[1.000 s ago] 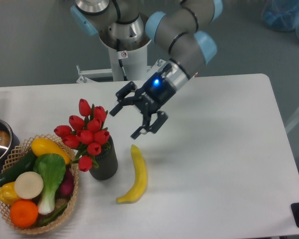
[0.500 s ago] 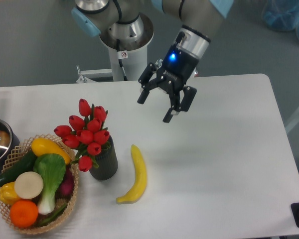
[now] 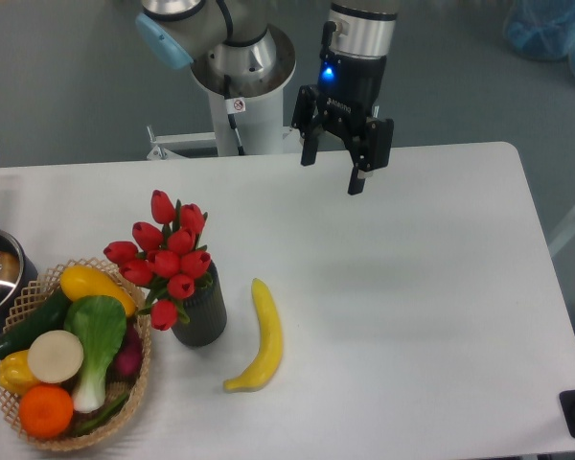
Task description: Insert the flowers into the vase
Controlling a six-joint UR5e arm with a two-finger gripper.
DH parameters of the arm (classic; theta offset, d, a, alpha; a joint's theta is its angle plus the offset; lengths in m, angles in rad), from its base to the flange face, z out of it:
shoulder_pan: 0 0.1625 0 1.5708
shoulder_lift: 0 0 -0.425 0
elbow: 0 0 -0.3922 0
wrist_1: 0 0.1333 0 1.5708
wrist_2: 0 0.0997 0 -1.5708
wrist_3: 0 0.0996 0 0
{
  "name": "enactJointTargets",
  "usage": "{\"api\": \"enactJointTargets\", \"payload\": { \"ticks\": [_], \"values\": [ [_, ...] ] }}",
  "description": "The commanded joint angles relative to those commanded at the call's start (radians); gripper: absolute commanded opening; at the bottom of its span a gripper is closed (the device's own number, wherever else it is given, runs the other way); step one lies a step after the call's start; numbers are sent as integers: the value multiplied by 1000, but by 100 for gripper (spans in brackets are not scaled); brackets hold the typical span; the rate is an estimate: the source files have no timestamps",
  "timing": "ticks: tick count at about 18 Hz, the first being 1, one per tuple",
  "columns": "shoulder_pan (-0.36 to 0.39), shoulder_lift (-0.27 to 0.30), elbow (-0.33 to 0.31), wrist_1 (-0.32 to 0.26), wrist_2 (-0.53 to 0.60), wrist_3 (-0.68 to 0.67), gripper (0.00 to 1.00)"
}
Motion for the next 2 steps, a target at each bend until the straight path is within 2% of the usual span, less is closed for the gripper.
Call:
{"api": "enactJointTargets", "payload": {
  "ticks": [2],
  "values": [
    [0, -3, 0, 2, -6, 0, 100]
  ]
}}
